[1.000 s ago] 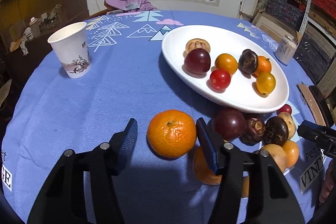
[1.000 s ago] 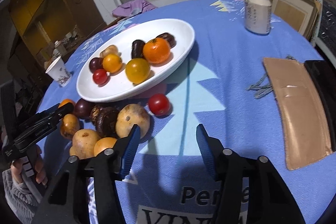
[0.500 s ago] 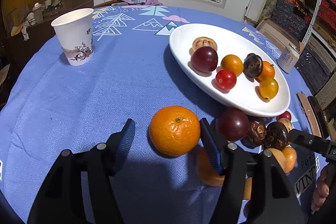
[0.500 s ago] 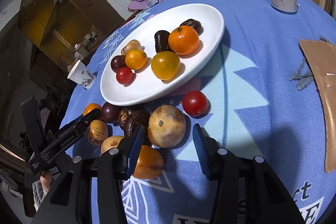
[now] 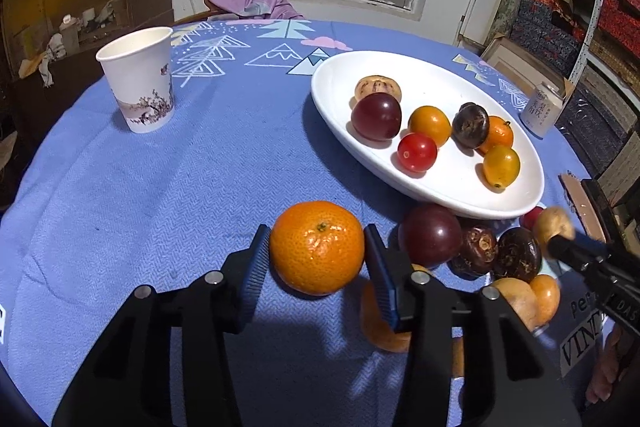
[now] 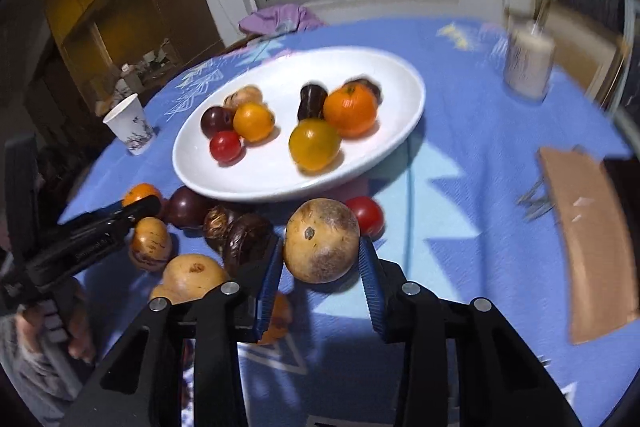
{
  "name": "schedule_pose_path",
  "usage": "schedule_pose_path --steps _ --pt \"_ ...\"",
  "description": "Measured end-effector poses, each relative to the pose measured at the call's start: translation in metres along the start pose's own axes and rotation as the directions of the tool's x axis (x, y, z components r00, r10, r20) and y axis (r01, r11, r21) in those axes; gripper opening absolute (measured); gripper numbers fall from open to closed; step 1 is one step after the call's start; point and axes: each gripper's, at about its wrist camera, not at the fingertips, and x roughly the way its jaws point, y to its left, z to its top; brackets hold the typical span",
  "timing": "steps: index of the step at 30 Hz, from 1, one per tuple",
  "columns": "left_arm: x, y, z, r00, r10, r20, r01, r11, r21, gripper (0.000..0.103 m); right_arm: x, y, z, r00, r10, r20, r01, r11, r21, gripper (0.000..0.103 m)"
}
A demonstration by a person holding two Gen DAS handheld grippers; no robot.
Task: Organize fruits
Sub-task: 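Grasp the orange with the left tool while the right tool grasps the pale round fruit, then lower the orange and pale fruit onto the plate and open both tools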
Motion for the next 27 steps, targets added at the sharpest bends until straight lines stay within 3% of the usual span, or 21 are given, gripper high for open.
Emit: schedule_pose_path --steps 4,7,13,20,27 --pt "-0.005 0.0 0.0 1.0 0.016 0.017 -0.016 1.0 0.008 0.047 0.0 -0.011 0.0 1.0 -0.003 -0.006 0.003 1.0 0.029 0.039" --pt "-0.014 0.011 0.004 0.999 -0.001 0.037 0.003 0.999 -0.048 0.046 0.0 -0.02 0.0 1.0 0.02 -0.023 -0.018 0.997 0.068 0.039" --pt "-0.041 0.003 0.02 0.993 -0.037 0.112 0.044 0.997 -0.06 0.046 -0.017 -0.03 0.008 0.998 0.046 0.044 -0.051 0.991 0.121 0.039" --pt "-0.024 -0.045 0.047 0.993 -0.094 0.072 0.094 0.996 0.003 0.046 -0.009 -0.037 0.065 0.996 0.072 0.044 -0.077 0.985 0.151 0.039" --pt "0.011 -0.091 0.051 0.992 -0.127 0.011 0.125 0.985 0.115 0.046 0.05 -0.018 0.119 0.995 0.099 -0.017 -0.096 0.986 0.14 0.039"
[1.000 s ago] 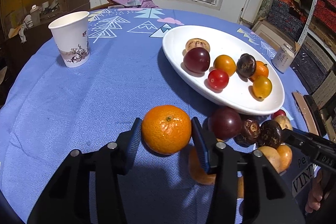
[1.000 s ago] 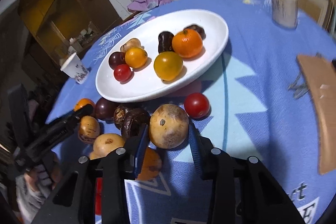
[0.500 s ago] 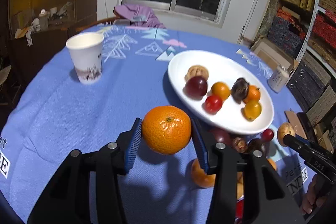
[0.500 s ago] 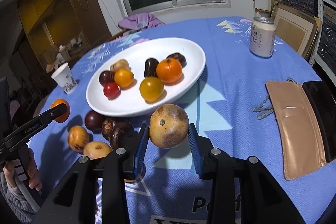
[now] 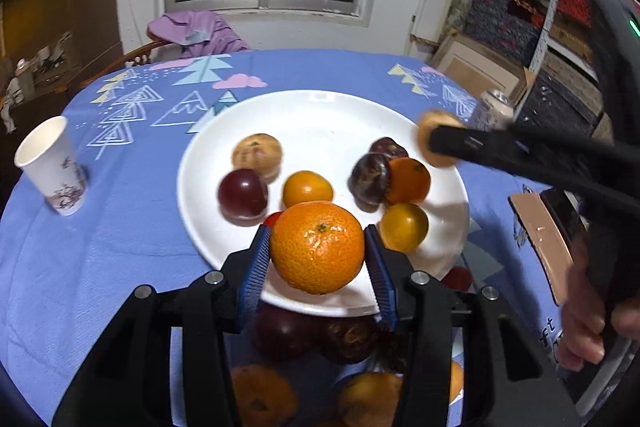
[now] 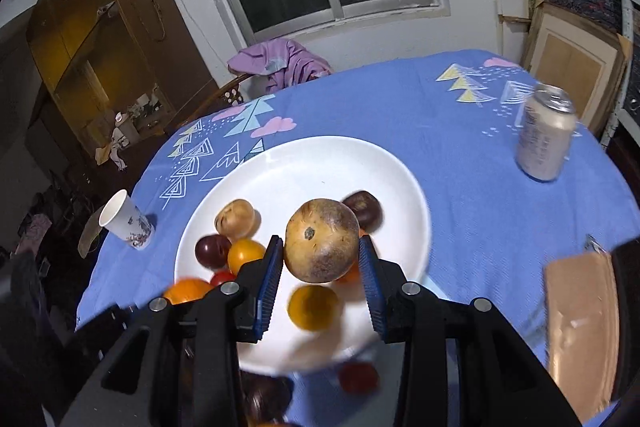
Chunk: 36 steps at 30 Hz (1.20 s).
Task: Organize fruits
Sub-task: 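Lower the orange and pale fruit onto the plate and open both tools, then move the left tool to the orange-brown persimmon while the right tool approaches the red tomato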
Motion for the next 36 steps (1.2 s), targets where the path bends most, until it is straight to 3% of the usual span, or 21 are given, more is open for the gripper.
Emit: schedule_pose_path --steps 7,12,17,20,23,25,29,33,36 --pt "0.028 -0.01 0.003 0.999 -0.026 -0.032 0.027 0.999 0.037 0.047 0.065 0.021 0.026 0.996 -0.032 -0.078 0.027 0.998 -0.057 0.039" --pt "0.03 -0.009 0.004 0.999 -0.035 -0.029 0.036 0.998 0.041 0.05 0.08 0.023 0.034 0.995 -0.054 -0.084 0.048 0.996 -0.079 0.038" --pt "0.02 0.002 0.005 0.999 -0.045 -0.012 0.045 0.999 0.002 0.052 0.05 0.011 0.03 0.999 -0.03 -0.044 0.028 0.999 -0.037 0.039" --pt "0.005 0.013 0.004 0.999 -0.045 0.015 0.046 0.998 -0.043 0.064 0.019 0.001 0.015 1.0 -0.012 -0.021 0.011 1.0 -0.024 0.04" --pt "-0.019 0.028 -0.003 0.998 -0.04 0.055 0.045 0.994 -0.097 0.072 -0.016 -0.01 -0.011 0.999 -0.02 0.025 0.02 1.0 -0.014 0.055" --pt "-0.037 0.041 -0.015 0.996 -0.03 0.08 0.041 0.99 -0.136 0.078 -0.038 -0.02 -0.031 0.998 -0.029 0.058 0.029 1.0 -0.002 0.056" --pt "-0.063 0.063 -0.049 0.996 0.035 0.082 -0.019 0.982 -0.187 0.08 -0.074 -0.044 -0.077 0.994 -0.023 0.103 0.018 0.999 0.051 0.062" --pt "-0.074 0.075 -0.073 0.995 0.087 0.058 -0.071 0.971 -0.23 0.08 -0.077 -0.06 -0.108 0.999 -0.007 0.052 0.001 0.995 0.1 0.063" --pt "-0.074 0.075 -0.075 0.994 0.094 0.059 -0.079 0.972 -0.222 0.08 -0.075 -0.062 -0.112 0.999 0.012 0.033 -0.016 0.993 0.116 0.063"
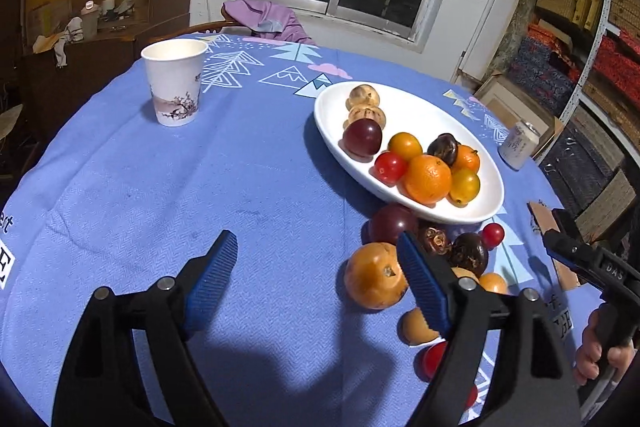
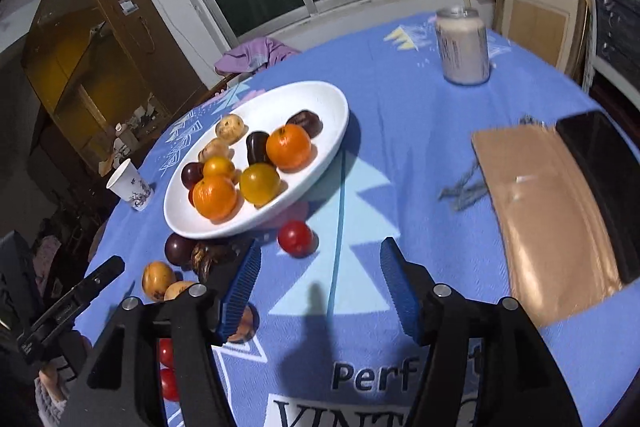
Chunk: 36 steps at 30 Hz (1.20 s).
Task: Organize fruits
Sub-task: 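Move the left tool to the orange-brown persimmon while the right tool approaches the red tomato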
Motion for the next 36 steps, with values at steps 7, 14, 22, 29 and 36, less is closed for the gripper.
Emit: schedule_pose_path --steps 7,14,22,29,36 --pt "0.006 -0.023 -0.01 1.0 0.021 0.004 -0.022 0.992 0.122 0.085 -0.002 0.004 0.002 1.0 0.001 0.012 -0.001 1.0 -0.018 0.068" --pt "0.013 -0.039 -0.02 0.999 0.041 -0.016 -0.036 0.976 0.216 0.085 0.001 0.004 0.002 1.0 -0.008 0.0 0.008 1.0 -0.021 0.068" --pt "0.032 -0.031 -0.02 0.993 0.074 -0.088 -0.056 0.981 0.187 0.09 0.005 0.005 0.001 1.0 -0.011 -0.018 0.01 1.0 -0.023 0.068" --pt "0.021 -0.026 -0.015 0.984 0.176 0.027 -0.178 0.964 0.198 0.093 0.009 0.005 0.0 0.999 -0.025 -0.025 0.024 0.999 -0.03 0.068" --pt "0.031 -0.034 -0.017 0.993 0.094 -0.067 -0.074 0.965 0.253 0.092 0.016 0.01 -0.001 0.999 -0.042 -0.033 0.04 0.997 -0.067 0.068"
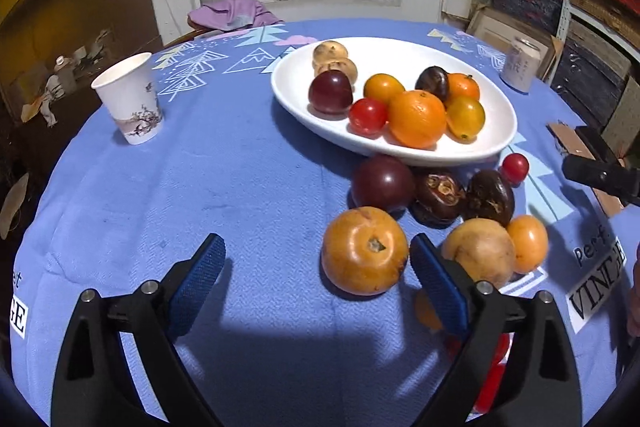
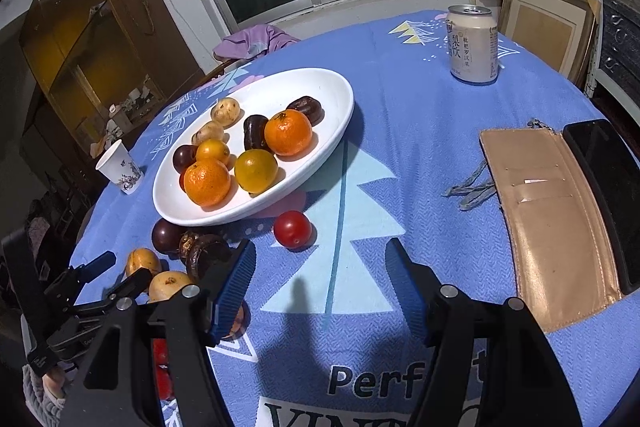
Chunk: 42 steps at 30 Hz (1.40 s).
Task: Organize fruits
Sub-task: 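Move the left tool to the orange-brown persimmon while the right tool approaches the red tomato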
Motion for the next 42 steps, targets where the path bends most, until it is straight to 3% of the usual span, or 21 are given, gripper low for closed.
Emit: schedule_pose_path --steps 4,7,14,18,24,26,31,42 --pt "0.009 0.005 0.0 0.998 -0.043 -0.042 0.041 0.998 -0.037 0.092 0.012 0.001 0.005 0.999 0.035 -0.039 -0.035 0.999 0.005 0.068" --pt "0.017 0.002 0.0 0.996 -0.034 -0.08 0.031 0.999 -0.028 0.092 0.02 0.0 0.01 0.994 0.083 -0.068 -0.081 0.996 0.031 0.068" --pt "0.019 -0.001 -0.001 0.996 -0.021 -0.091 0.019 0.999 -0.032 0.092 0.039 0.008 0.014 0.991 0.066 -0.119 -0.067 0.998 -0.003 0.038" --pt "0.019 0.0 0.0 0.996 -0.03 -0.089 0.027 0.999 -0.037 0.091 0.043 0.014 0.017 0.994 0.029 -0.106 -0.034 0.998 -0.049 0.038" --pt "0.018 -0.001 0.001 0.993 -0.083 -0.079 0.08 0.996 -0.044 0.073 0.051 0.015 0.017 0.991 0.028 -0.128 -0.035 0.998 -0.051 0.036" --pt "0.017 -0.002 0.001 0.993 -0.09 -0.075 0.087 0.995 -0.043 0.07 0.052 0.017 0.017 0.991 0.031 -0.127 -0.039 0.997 -0.063 0.029" --pt "0.011 -0.004 0.001 0.99 -0.132 -0.043 0.13 0.991 -0.039 0.044 0.049 0.017 0.016 0.993 0.039 -0.115 -0.046 0.997 -0.057 0.025" --pt "-0.003 0.003 0.001 0.994 -0.106 0.006 0.106 0.992 -0.061 0.044 0.025 0.005 0.014 0.99 0.114 -0.082 -0.113 0.994 0.011 0.025"
